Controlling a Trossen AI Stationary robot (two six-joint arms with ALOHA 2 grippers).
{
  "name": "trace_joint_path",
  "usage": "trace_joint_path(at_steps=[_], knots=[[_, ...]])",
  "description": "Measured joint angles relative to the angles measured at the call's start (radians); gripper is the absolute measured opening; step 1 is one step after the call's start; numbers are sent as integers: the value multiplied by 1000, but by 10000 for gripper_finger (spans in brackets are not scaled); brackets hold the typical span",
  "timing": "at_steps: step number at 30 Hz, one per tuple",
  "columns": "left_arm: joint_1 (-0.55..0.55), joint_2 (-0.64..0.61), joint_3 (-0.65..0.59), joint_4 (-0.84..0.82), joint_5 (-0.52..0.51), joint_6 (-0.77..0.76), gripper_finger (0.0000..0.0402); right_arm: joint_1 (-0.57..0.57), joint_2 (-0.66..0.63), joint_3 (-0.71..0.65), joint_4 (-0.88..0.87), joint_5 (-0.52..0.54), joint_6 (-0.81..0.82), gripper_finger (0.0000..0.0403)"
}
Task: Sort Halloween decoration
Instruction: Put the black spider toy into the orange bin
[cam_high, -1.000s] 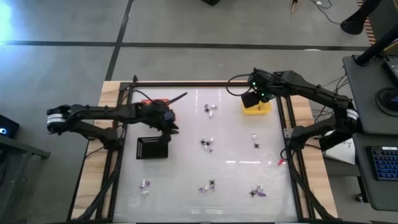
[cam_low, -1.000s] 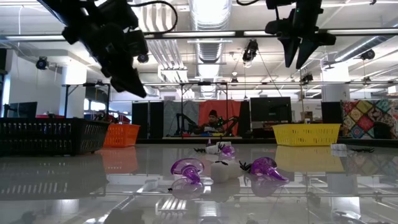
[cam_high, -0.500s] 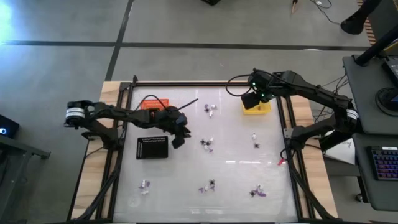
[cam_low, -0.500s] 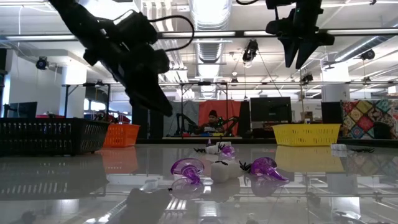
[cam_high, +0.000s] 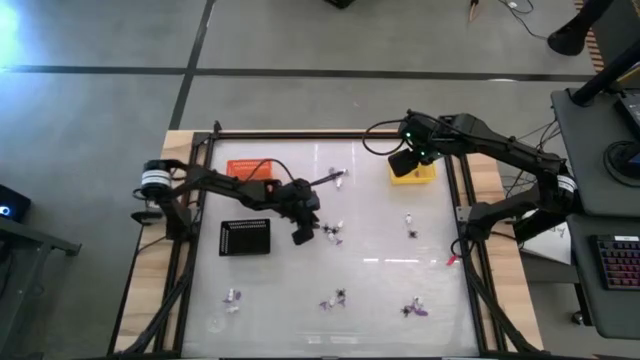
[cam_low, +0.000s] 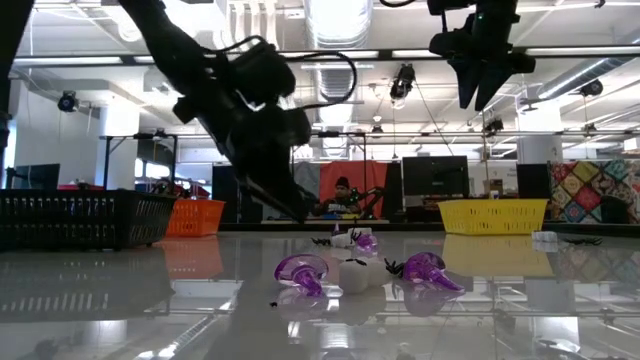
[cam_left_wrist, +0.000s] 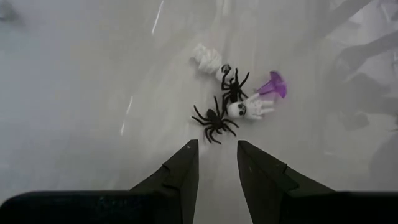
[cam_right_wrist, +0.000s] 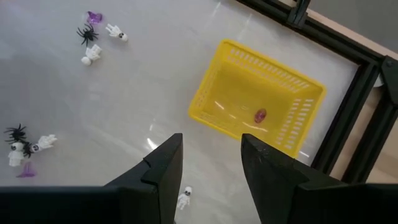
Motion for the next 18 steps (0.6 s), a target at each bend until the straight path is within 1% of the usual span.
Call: trace_joint_path(at_steps=[10,15,18], knots=[[-16,79,50,-2,-1,-8,93,0,0,0,-1,-1,-28,155],[-18,107,54,10,-61,-51,93,0,0,0,-1,-1,-40,155],[-17,118,54,27,-64,-64,93,0,0,0,-1,0,-47,155]])
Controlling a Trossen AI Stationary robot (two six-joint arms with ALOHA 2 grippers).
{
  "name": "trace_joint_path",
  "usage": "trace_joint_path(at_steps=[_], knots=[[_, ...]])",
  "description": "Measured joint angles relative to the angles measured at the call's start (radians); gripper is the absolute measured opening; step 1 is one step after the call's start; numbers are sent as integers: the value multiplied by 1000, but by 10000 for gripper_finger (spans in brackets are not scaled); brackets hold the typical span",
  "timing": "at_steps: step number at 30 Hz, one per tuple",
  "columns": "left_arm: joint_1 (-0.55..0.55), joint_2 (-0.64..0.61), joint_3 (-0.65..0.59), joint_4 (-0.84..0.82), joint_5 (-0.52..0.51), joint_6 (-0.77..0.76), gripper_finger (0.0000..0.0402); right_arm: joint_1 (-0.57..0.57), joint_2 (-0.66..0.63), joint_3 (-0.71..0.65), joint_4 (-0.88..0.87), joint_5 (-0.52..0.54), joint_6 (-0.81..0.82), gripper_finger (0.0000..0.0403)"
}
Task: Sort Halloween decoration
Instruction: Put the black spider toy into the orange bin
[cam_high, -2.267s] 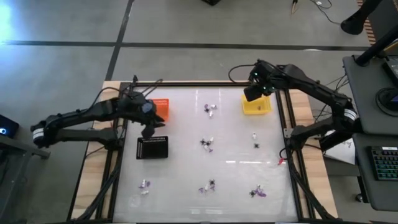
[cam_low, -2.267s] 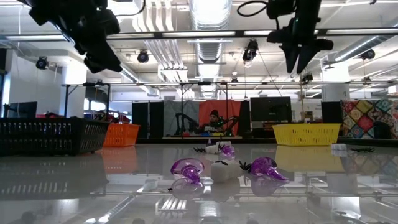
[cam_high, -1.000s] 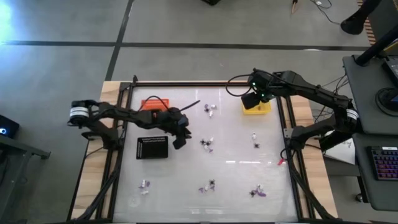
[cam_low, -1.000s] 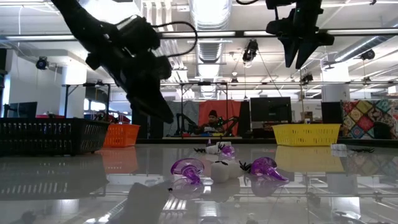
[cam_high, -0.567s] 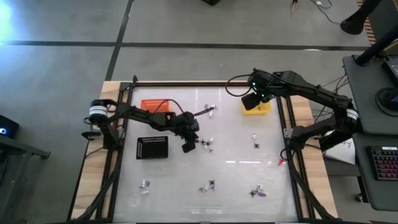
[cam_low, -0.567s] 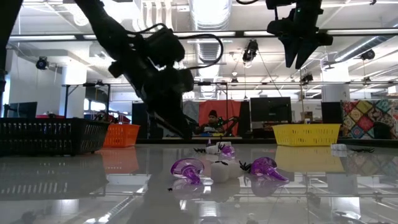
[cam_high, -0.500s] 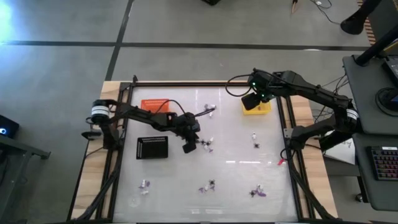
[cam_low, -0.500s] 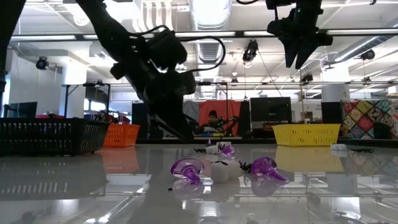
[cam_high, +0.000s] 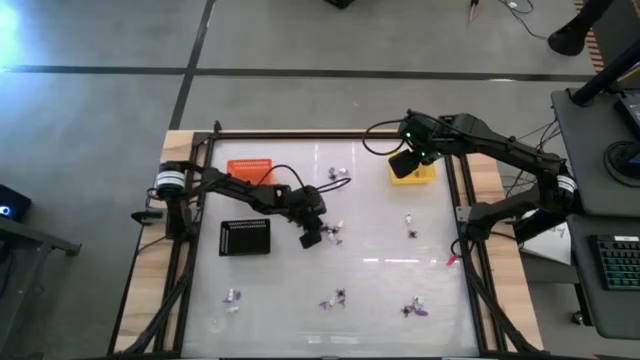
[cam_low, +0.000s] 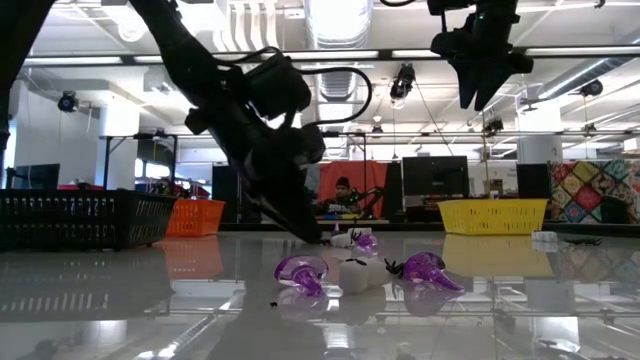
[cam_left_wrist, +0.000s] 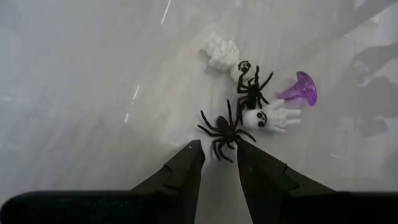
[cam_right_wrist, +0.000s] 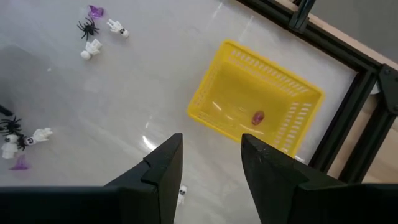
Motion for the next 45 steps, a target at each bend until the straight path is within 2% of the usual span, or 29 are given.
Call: trace_joint_path(at_steps=[11,19,31,39,45], knots=[[-3,48,1,34,19,-26,69,0,0,0,0,1,-20,155],[-3,72,-2,106,20,-27,5,0,0,0,0,27,-22,155],[-3,46,-4,128,54,-27,0,0,0,0,-12,27,-34,155],[-5,-67,-10,-14,71,16,0,0,0,0,-20,82,-37,155],[-5,-142,-21,-74,40,37,0,0,0,-3,-20,105,-38,155]])
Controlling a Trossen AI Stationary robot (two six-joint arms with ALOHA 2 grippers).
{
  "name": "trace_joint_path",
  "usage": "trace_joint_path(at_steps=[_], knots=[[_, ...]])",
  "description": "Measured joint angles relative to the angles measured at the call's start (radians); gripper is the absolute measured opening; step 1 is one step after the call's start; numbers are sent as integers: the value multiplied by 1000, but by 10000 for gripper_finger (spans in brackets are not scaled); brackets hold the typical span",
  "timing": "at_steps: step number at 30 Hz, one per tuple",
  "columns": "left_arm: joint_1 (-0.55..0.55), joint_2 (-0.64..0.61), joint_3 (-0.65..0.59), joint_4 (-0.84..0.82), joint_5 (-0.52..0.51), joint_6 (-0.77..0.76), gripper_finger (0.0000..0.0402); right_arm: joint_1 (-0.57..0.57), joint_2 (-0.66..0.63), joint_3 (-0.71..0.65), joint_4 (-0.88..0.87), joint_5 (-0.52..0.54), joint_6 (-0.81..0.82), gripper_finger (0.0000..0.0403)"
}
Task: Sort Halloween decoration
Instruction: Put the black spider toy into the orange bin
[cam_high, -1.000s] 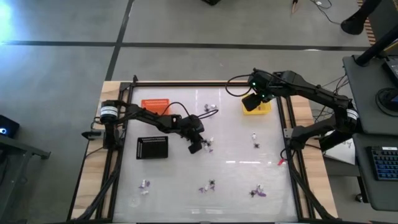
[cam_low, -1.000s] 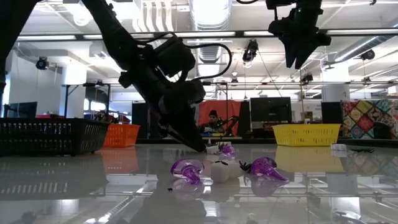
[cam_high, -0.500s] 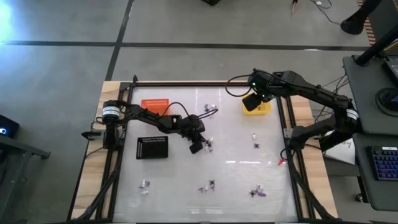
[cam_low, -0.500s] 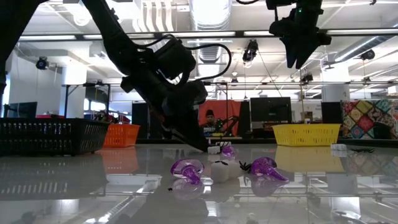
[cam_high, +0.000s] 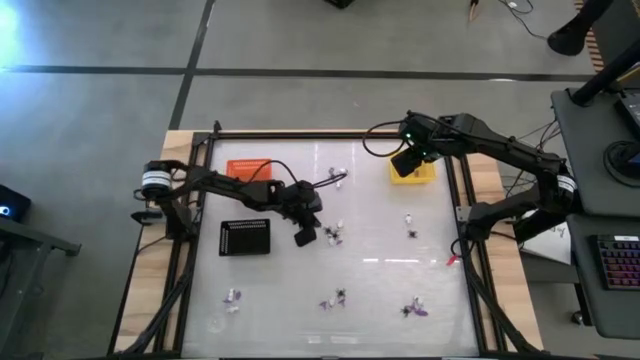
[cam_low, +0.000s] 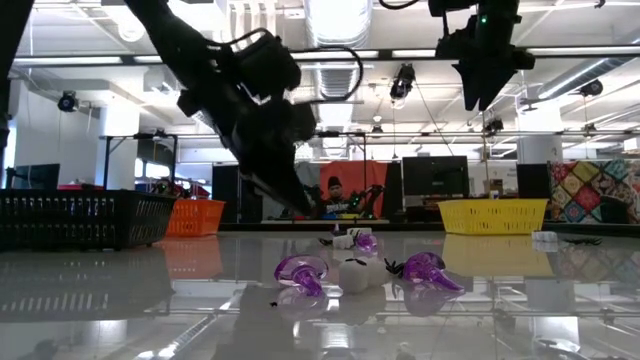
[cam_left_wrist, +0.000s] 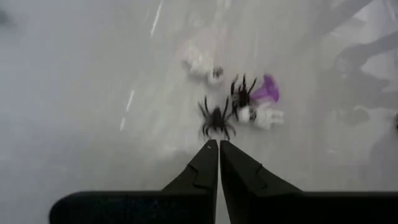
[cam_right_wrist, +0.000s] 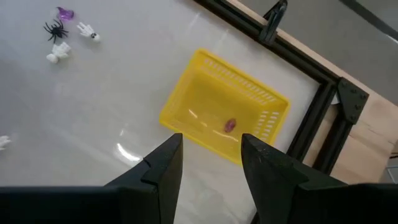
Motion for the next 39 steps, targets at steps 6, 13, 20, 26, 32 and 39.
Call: trace_joint_path(at_steps=[6,13,20,26,32,39], knots=[[0,-12,6,0,-3,17,0,0,0,-3,1,2,-23,155],[-3,69,70,-6,37,27,27,0,0,-3,2,26,-23,155],[-13,107,125,-82,13,61,82,0,0,-4,0,26,-24,155],[-13,106,127,-102,-21,79,110,0,0,-4,0,26,-26,155],[-26,124,129,-100,-21,79,117,0,0,-4,0,26,-26,155],[-51,169,129,-54,-15,71,115,0,0,-5,0,26,-26,155]])
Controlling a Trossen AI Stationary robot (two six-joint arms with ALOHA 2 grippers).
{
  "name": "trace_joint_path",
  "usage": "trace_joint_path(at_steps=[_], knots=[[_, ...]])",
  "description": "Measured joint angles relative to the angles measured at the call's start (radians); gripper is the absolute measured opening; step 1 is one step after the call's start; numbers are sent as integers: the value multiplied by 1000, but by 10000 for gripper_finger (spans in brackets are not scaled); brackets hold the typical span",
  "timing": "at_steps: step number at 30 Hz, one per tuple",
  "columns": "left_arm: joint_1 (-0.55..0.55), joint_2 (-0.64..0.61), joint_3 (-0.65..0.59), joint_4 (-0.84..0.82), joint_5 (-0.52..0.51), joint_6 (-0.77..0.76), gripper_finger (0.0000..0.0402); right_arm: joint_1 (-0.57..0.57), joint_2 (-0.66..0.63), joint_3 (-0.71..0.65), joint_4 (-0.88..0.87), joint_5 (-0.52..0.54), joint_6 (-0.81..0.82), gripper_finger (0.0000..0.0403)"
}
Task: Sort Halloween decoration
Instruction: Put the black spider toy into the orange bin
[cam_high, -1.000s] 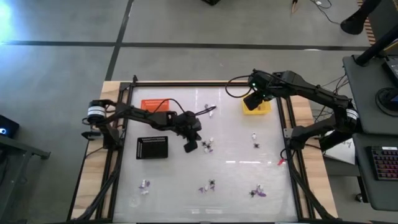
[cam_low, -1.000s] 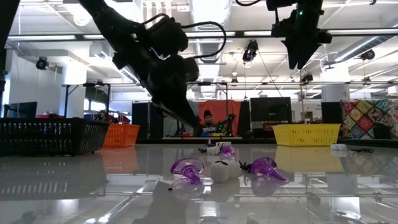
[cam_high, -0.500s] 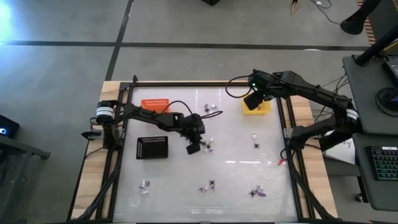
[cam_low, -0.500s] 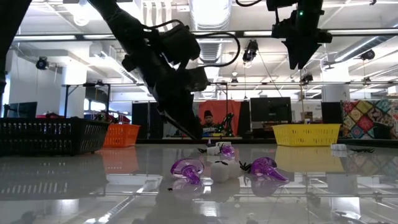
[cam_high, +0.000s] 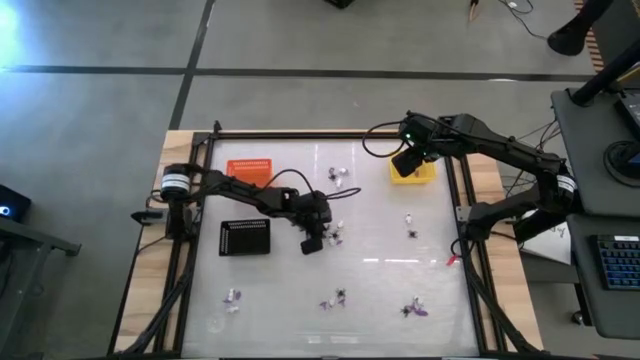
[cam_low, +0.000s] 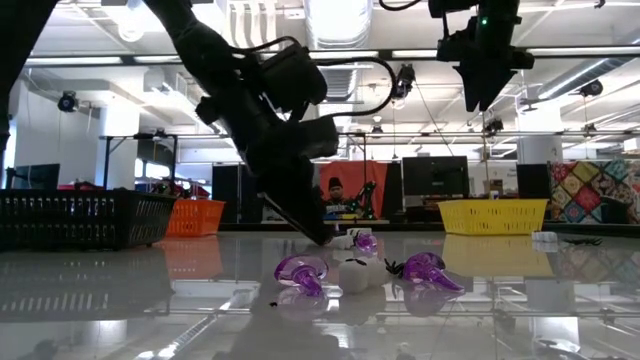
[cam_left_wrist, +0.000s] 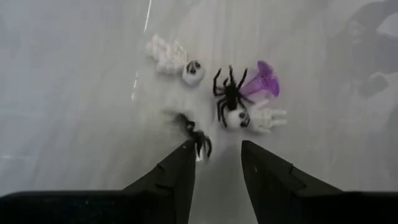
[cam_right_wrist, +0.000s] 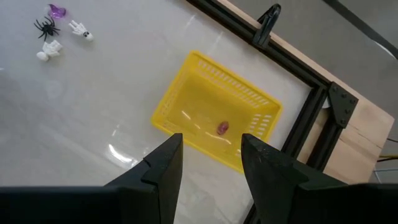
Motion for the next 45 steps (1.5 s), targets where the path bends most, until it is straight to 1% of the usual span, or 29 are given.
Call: trace_joint_path(at_steps=[7,10,13,17,22,24,30,35,38,41,45], knots=[[0,11,1,21,-49,-26,114,0,0,0,0,0,0,155],[-2,12,1,24,-109,-39,114,0,0,0,0,0,0,155],[3,13,1,31,-132,-62,109,0,0,0,0,0,0,155],[5,13,1,36,-152,-70,79,0,0,0,0,0,0,155],[8,14,0,36,-160,-65,14,0,0,0,0,0,0,155],[8,14,0,40,-160,-56,5,0,0,0,0,0,0,155],[8,14,0,42,-145,-53,1,0,0,0,0,0,0,155],[8,11,0,42,-140,-116,2,0,0,0,0,0,0,155],[7,10,22,-3,-138,-123,10,0,0,0,0,0,-2,155],[7,9,76,-109,-138,-53,23,0,0,0,0,0,-8,155],[6,6,156,-209,-138,128,46,0,0,0,0,0,-9,155]])
